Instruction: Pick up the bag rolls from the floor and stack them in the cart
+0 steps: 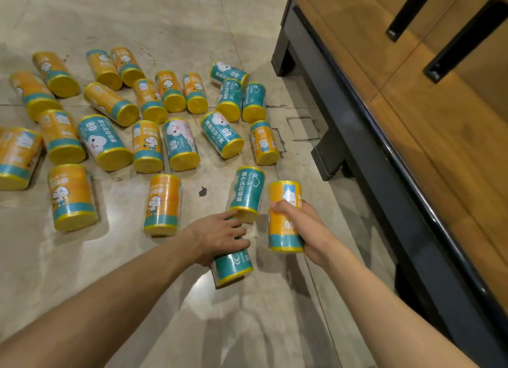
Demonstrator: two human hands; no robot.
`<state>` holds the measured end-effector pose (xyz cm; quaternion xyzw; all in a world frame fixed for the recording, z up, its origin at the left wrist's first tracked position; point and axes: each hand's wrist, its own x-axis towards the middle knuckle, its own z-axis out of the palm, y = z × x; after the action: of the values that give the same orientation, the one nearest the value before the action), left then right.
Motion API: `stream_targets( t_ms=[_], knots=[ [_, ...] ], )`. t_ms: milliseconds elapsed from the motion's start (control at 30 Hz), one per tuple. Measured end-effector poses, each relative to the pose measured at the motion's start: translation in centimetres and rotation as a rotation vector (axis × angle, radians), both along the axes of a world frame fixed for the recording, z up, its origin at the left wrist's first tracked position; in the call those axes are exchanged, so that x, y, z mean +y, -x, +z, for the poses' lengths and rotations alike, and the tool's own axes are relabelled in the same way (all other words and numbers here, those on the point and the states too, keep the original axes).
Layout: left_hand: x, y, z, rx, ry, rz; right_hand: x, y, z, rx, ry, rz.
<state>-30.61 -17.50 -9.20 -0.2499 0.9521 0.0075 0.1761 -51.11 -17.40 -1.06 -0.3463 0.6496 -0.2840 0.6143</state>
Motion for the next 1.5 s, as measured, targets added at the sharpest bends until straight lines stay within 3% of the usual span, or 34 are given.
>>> stream_targets(
  t_ms=[133,267,467,567,667,800,967,1200,1333,1500],
  knots=[
    [0.7,-0.6,-0.3,0.067,-0.064,0.175,0.3,0.3,0.3,0.008,0.007,-0.002],
    [1.4,-1.7,1.4,0.173,-0.201,0.538,0.3,0.2,0.9,0.010,0.018,0.000],
    [1.9,-4.1,7.1,0.853,-0.486,1.164,0.0,-1.5,3.5,-0.009,0.089,0.016],
    [2.4,-5.0,11.8,1.231,-0.548,1.307,-0.1,-2.9,6.7,-0.060,0.129,0.022],
    [2.9,-5.9,18.4,1.465,-0.621,1.374,0.4,-4.1,11.4,-0.110,0.159,0.054],
    [3.9,-6.9,31.3,1.648,-0.551,1.431,0.9,-5.8,22.2,-0.142,0.181,0.069],
    [6.3,-6.8,51.3,1.813,-0.616,1.423,2.1,-6.5,42.7,-0.188,0.293,0.131],
    [11.8,-5.8,80.1,1.829,-0.670,1.346,6.3,-4.4,72.1,-0.212,0.410,0.148],
    [14.3,-5.1,91.9,1.852,-0.626,1.291,8.4,-4.0,84.1,-0.266,0.449,0.146],
    [15.2,-4.1,100.3,1.908,-0.577,1.263,9.5,-3.7,92.8,-0.350,0.489,0.175]
  ],
)
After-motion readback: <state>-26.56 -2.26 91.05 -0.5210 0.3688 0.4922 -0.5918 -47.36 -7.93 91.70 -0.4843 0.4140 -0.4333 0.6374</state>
